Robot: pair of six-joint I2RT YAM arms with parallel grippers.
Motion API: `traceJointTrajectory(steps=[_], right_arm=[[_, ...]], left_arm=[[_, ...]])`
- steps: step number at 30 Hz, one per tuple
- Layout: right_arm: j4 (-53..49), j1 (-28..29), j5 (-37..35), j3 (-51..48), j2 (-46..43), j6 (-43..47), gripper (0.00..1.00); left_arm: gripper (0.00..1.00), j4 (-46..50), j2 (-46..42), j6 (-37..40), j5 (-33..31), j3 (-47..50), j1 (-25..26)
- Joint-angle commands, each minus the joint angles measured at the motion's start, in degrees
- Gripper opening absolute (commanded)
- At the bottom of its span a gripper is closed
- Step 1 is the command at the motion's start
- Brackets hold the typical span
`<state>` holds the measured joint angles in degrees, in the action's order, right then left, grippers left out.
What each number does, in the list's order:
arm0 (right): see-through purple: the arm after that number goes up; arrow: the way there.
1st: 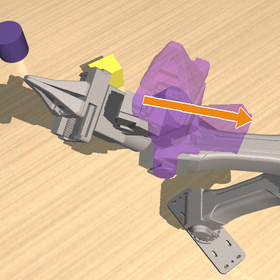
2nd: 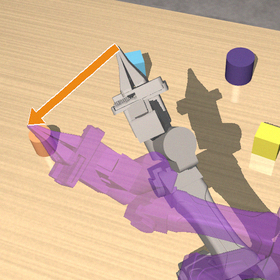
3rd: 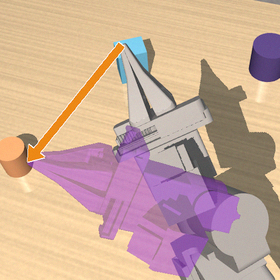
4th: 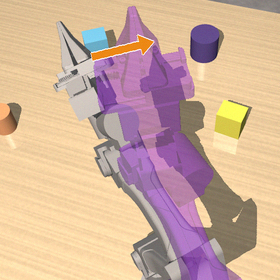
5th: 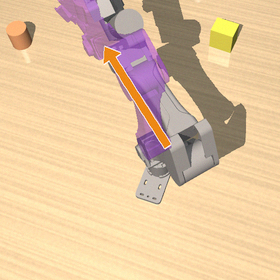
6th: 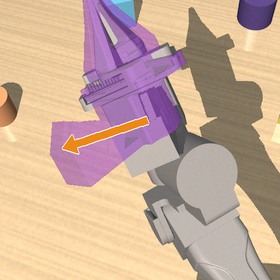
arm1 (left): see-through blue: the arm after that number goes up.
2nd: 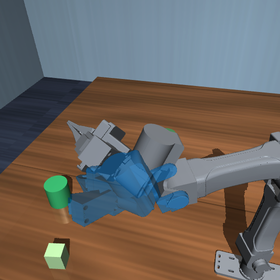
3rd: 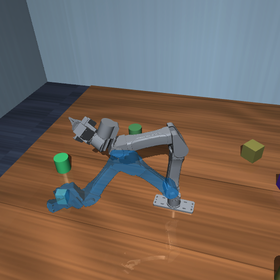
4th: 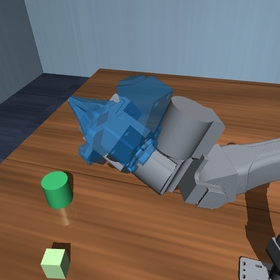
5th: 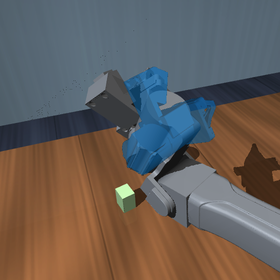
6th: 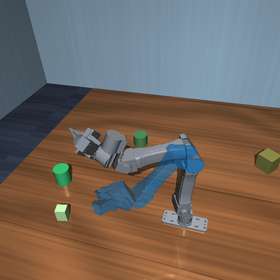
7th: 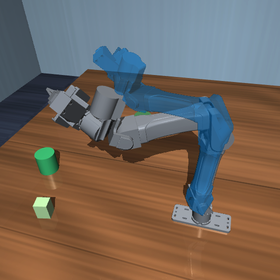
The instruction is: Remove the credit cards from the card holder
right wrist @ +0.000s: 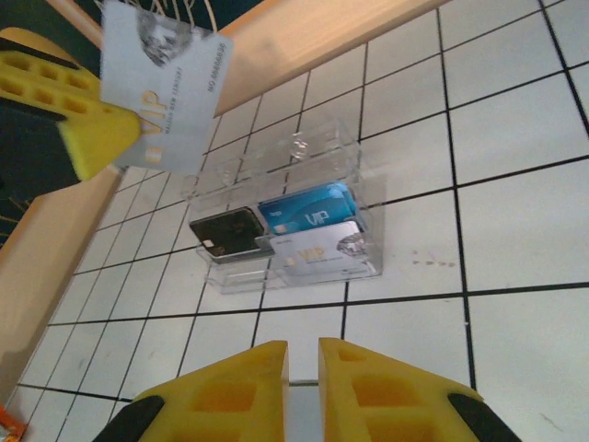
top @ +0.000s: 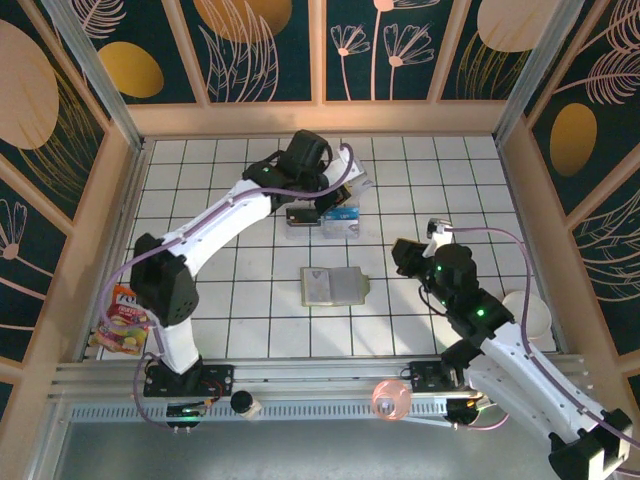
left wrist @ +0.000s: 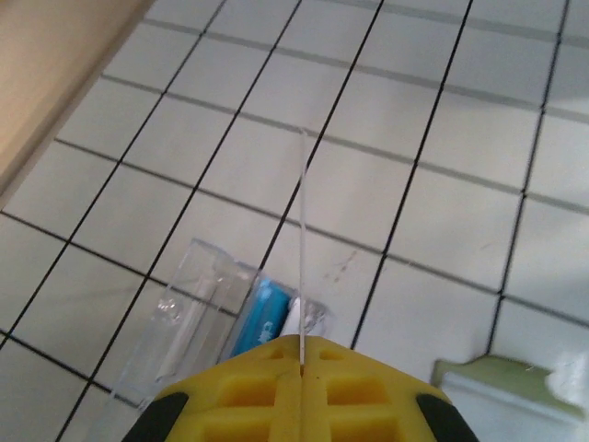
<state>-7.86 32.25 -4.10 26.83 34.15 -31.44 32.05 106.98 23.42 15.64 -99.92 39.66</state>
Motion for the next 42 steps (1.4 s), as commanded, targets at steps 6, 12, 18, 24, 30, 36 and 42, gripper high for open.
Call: traceJointTrajectory(steps=[6, 12, 18, 24, 30, 36, 42], right_arm=[[-1.7, -4.9, 2.1, -0.2, 0.5, 0.9, 0.17], [-2.4, -8.3, 2.9, 0.1, 2.2, 1.1, 0.17], [-3.9, -10.5, 4.9, 1.1, 3.1, 1.7, 0.17], [-3.1, -12.4, 5.9, 1.4, 4.9, 1.4, 0.17], [-1.7, -12.7, 7.4, 1.7, 8.4, 0.2, 0.16], [-1.6, -12.8, 7.6, 2.2, 8.7, -0.2, 0.16], [-1.6, -12.7, 7.7, 2.4, 9.3, -0.4, 0.16]], left_arm=[[0.00, 16.6, 13.0, 8.8, -9.8, -11.5, 0.1], [0.00, 17.3, 14.3, 11.3, -8.9, -15.2, 0.4], [0.00, 18.3, 13.0, 17.2, -9.9, -13.1, 1.5], [0.00, 10.8, 7.1, 19.8, -8.9, -0.4, 1.6], [0.00, 10.4, 7.9, 21.4, -9.2, -0.2, 1.5], [0.00, 10.0, 11.6, 21.1, -11.0, -2.5, 1.6], [0.00, 7.7, 12.0, 21.1, -9.9, -2.5, 1.6]])
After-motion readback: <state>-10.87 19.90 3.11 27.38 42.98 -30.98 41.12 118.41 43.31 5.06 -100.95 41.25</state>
